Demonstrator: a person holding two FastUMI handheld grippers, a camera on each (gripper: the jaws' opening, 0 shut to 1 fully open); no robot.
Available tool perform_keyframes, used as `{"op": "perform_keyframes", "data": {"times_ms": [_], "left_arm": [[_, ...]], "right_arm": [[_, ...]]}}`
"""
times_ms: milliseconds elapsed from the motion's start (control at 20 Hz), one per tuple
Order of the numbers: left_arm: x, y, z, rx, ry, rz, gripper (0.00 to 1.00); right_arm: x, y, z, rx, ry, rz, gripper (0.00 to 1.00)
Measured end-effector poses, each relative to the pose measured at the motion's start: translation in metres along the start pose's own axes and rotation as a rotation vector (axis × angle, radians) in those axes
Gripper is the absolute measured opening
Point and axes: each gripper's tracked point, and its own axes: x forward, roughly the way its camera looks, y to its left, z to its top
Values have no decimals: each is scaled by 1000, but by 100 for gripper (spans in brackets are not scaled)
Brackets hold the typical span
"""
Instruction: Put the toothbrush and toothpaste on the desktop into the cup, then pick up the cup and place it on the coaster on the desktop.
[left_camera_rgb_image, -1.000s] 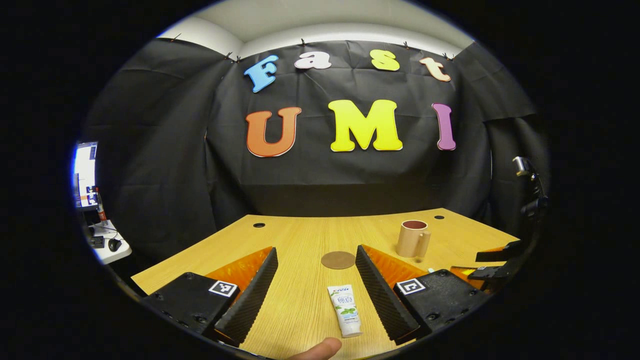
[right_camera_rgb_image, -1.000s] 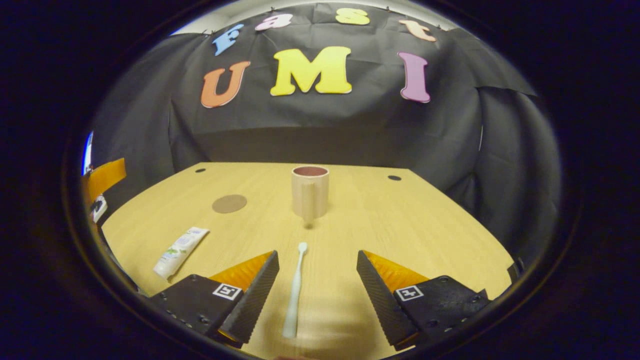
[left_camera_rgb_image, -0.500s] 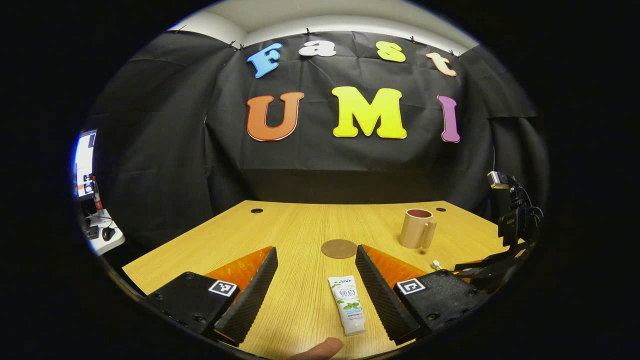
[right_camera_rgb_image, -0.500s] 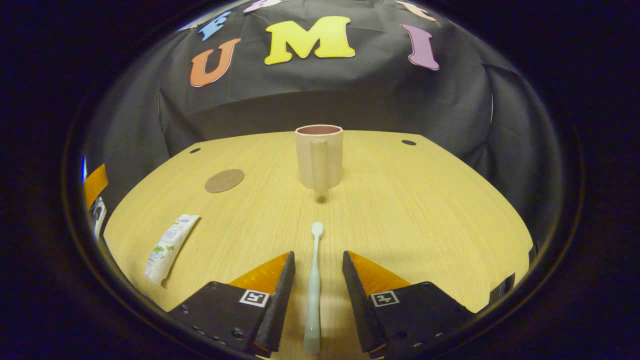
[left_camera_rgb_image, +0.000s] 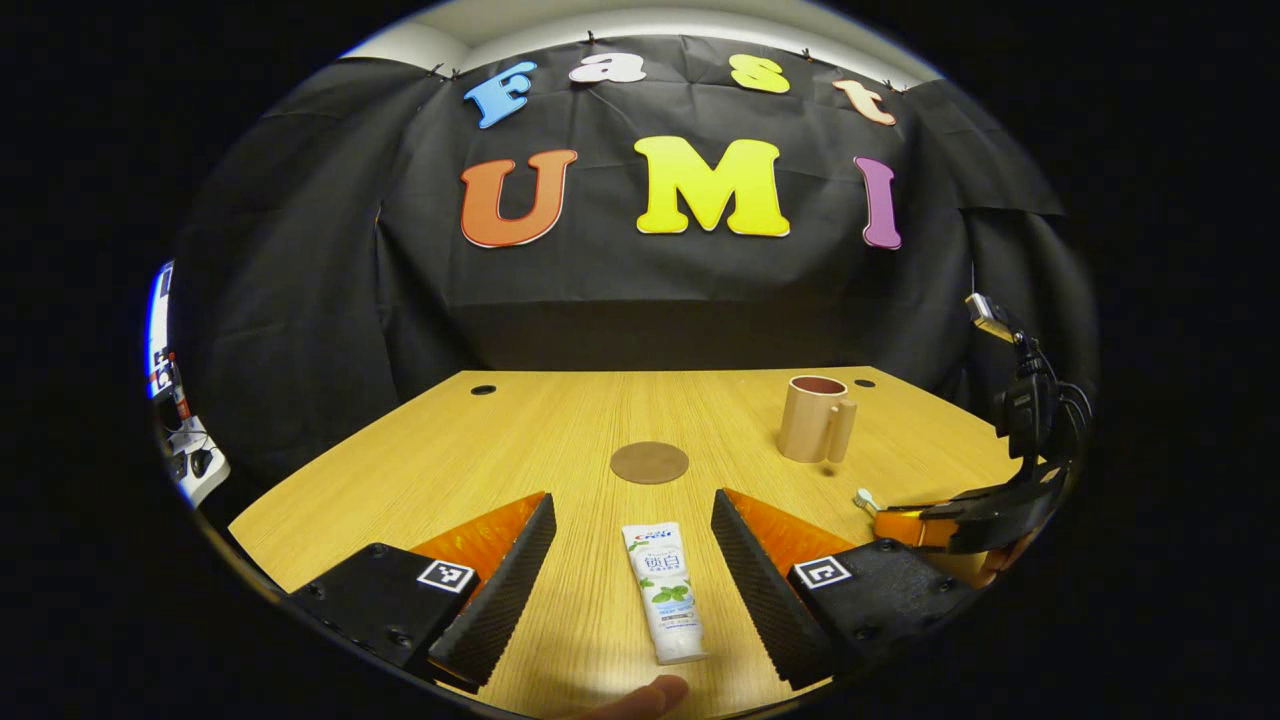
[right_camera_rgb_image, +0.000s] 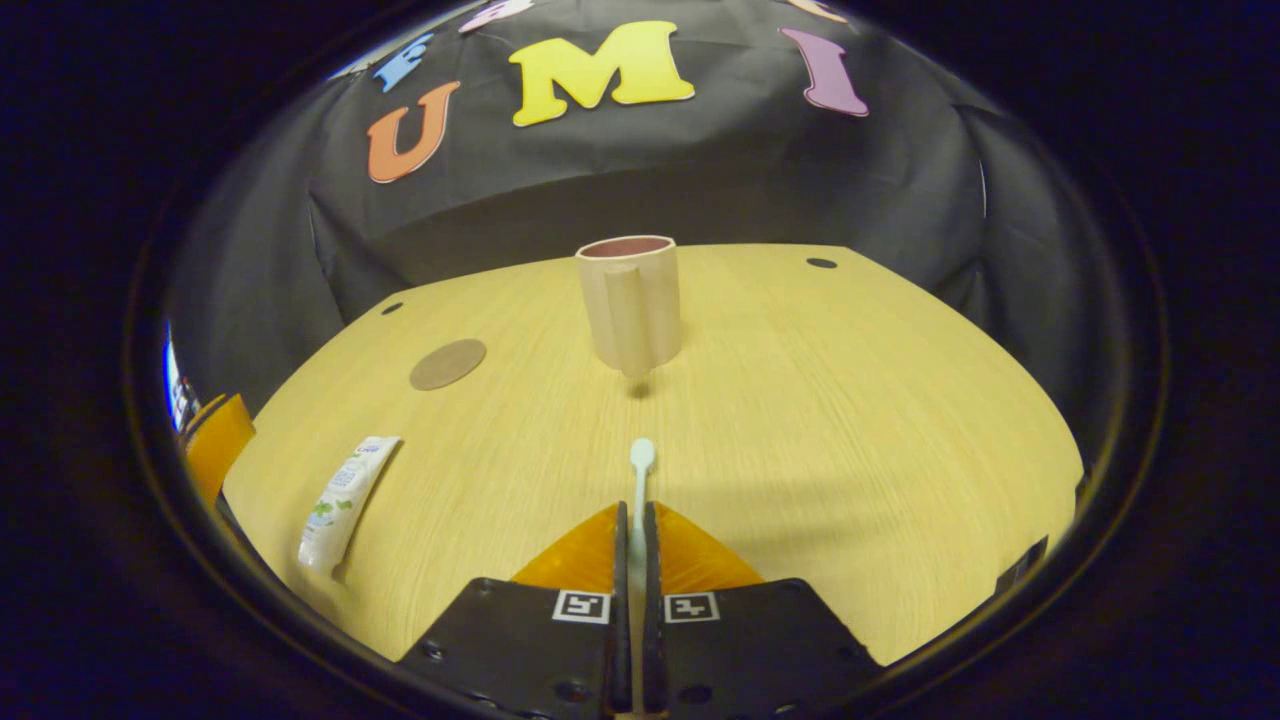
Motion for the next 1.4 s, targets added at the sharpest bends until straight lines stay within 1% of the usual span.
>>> {"op": "perform_keyframes", "data": {"times_ms": [150, 250, 300, 450, 700, 850, 900, 950, 1000, 1050, 1100, 1150, 1200, 1250, 1300, 1400], "left_arm": [[3, -12, -13, -3, 49, -30, 100], [4, -18, -24, 4, 99, -41, 100], [6, -18, -30, 7, 132, -39, 100], [11, -25, -48, -26, 222, -46, 99], [15, -28, -71, -56, 336, -38, 99], [20, -30, -86, -59, 396, -30, 98], [19, -28, -89, -62, 411, -26, 93], [19, -27, -90, -63, 422, -24, 91], [19, -26, -91, -63, 426, -19, 96], [19, -25, -92, -64, 431, -14, 88], [19, -24, -92, -64, 435, -12, 85], [19, -23, -92, -61, 440, -9, 84], [20, -21, -92, -63, 444, -12, 80], [17, -18, -94, -63, 446, -10, 77], [18, -17, -95, -61, 446, -8, 72], [18, -17, -96, -58, 447, -9, 69]], "right_arm": [[-4, 0, 1, 11, -4, 28, 3], [-5, 7, 1, 39, -18, 72, 1], [-7, 6, 0, 46, -21, 82, 1], [-18, 8, 6, 46, -61, 120, 1], [-48, 6, 28, 43, -186, 154, 1], [-74, 1, 47, 53, -287, 153, 1], [-82, -2, 53, 66, -320, 152, 1], [-91, -4, 61, 84, -353, 156, 1], [-100, -6, 69, 93, -387, 156, 1], [-108, -8, 74, 91, -415, 154, 1], [-113, -10, 77, 82, -436, 151, 1], [-119, -10, 80, 74, -450, 148, 1], [-124, -10, 83, 73, -465, 148, 1], [-129, -10, 86, 71, -479, 148, 1], [-132, -12, 88, 69, -492, 142, 1], [-138, -18, 95, 70, -526, 117, 1]]}}
